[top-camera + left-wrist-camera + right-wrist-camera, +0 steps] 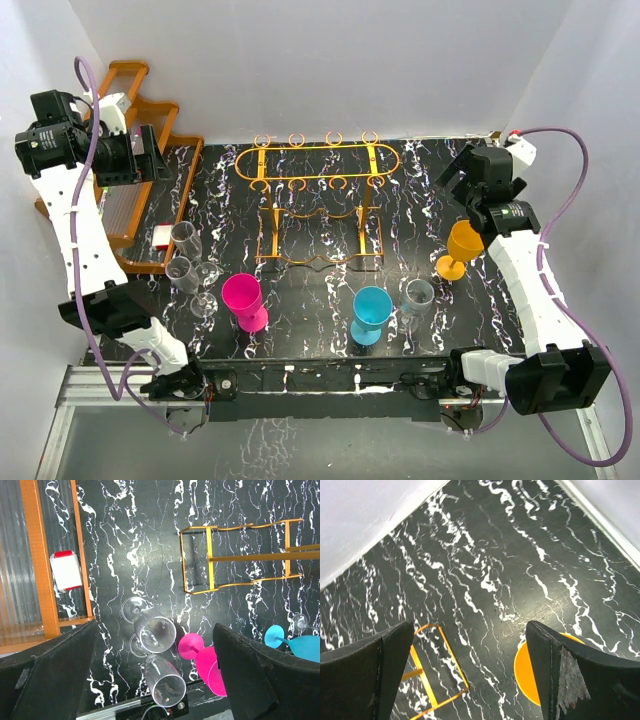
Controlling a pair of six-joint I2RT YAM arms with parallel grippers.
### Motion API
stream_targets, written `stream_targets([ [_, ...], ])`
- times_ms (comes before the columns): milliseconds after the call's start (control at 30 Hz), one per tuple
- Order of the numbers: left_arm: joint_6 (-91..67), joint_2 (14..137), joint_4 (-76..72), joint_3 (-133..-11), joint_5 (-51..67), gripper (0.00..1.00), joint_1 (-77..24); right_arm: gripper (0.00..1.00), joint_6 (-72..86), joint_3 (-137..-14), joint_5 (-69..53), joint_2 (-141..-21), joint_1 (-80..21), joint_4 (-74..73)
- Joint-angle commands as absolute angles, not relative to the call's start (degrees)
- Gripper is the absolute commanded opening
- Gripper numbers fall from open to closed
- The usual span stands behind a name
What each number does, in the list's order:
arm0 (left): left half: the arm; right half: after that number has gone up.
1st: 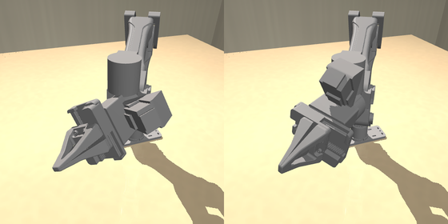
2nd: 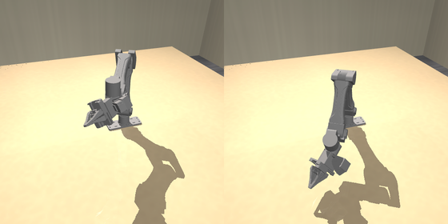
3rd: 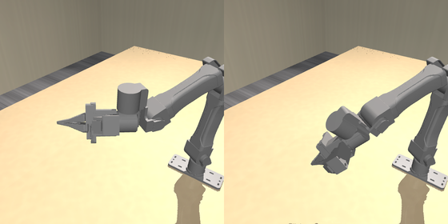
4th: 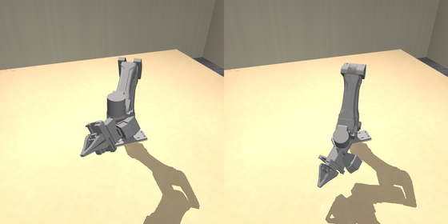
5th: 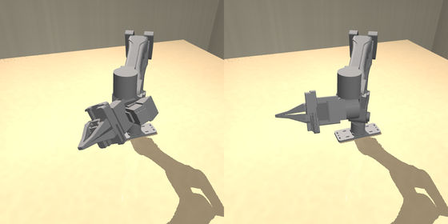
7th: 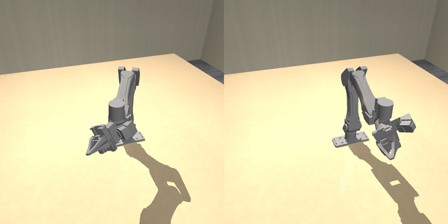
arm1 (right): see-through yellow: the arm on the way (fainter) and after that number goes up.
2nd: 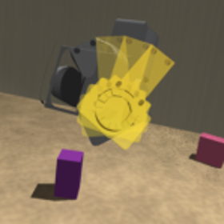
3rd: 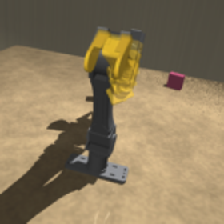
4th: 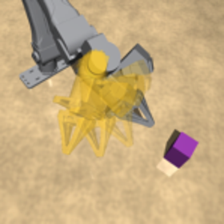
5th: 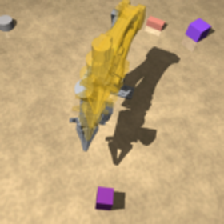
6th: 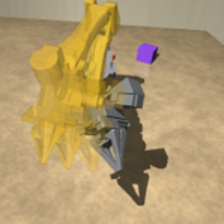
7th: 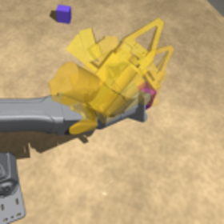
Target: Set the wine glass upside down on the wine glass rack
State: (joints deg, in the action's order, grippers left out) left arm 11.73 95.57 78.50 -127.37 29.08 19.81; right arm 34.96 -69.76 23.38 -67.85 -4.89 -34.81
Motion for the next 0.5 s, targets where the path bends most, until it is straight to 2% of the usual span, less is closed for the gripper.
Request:
stream_targets([
  [0, 13.3, 94.0, 78.1, -127.2, 28.2, 0.97, 20.1, 0.98, 29.3, -70.8, 15.8, -67.1, -5.2, -33.6],
  [167, 15.0, 93.6, 76.7, -123.7, 28.1, 0.97, 20.2, 0.98, 26.1, -68.8, 14.3, -64.0, -5.2, -33.6],
  [367, 17.7, 97.5, 81.9, -127.0, 30.1, 0.97, 20.1, 0.98, 21.1, -68.1, 6.6, -59.6, -5.2, -31.3],
  [433, 19.2, 97.6, 82.0, -126.2, 29.6, 0.91, 20.1, 0.98, 20.9, -68.7, 5.4, -59.3, -5.2, -32.0],
  [467, 19.8, 97.7, 82.0, -125.8, 29.4, 0.84, 20.0, 0.98, 20.9, -69.0, 4.9, -59.2, -5.2, -32.4],
])
